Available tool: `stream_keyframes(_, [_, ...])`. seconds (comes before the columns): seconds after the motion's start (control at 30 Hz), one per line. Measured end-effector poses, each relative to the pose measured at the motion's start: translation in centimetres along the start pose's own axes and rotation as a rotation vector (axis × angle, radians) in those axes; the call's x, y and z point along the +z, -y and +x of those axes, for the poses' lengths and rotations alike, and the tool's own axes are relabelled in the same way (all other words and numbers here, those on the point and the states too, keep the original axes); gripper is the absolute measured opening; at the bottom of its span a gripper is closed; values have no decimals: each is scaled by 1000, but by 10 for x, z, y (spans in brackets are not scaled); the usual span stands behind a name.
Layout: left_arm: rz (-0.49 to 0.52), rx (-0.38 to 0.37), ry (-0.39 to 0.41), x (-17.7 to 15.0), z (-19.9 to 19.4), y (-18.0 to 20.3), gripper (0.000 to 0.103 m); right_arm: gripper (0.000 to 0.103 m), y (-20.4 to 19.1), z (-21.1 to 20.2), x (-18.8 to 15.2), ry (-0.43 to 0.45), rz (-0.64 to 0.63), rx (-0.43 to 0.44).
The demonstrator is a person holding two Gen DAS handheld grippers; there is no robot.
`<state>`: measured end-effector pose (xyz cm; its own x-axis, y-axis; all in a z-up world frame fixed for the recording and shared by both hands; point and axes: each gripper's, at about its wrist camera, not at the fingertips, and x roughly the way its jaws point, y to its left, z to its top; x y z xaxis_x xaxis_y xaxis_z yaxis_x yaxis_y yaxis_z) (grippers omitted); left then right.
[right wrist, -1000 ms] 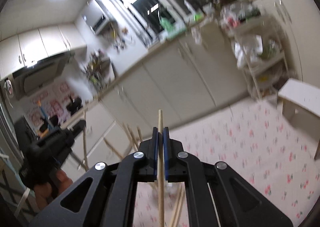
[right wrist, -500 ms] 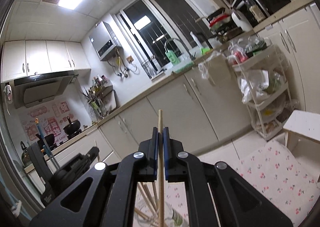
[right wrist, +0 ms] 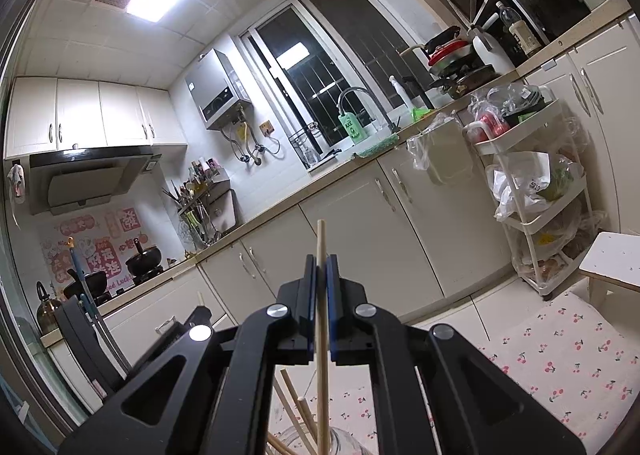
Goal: Organize utensils
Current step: 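Lift the held sticks with both tools and lower them into the glass jar, then open the left tool to drop its stick into the jar while the right tool releases its stick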
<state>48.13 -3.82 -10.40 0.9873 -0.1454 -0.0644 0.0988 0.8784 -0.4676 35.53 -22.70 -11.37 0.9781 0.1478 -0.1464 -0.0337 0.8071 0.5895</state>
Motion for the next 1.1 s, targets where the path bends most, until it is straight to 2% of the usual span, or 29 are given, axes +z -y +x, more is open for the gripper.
stream_keyframes(0.4, [93,9,-2,-22,-5,6,5,6,-6,11,0,21,-3,11])
stream_keyframes(0.9, [199,2,-91,-38,-24,6,5,6,-11,20,2,17,-6,12])
stream_keyframes(1.1, [240,-11,-112,-34,-34,5,5,6,-17,27,1,21,-6,18])
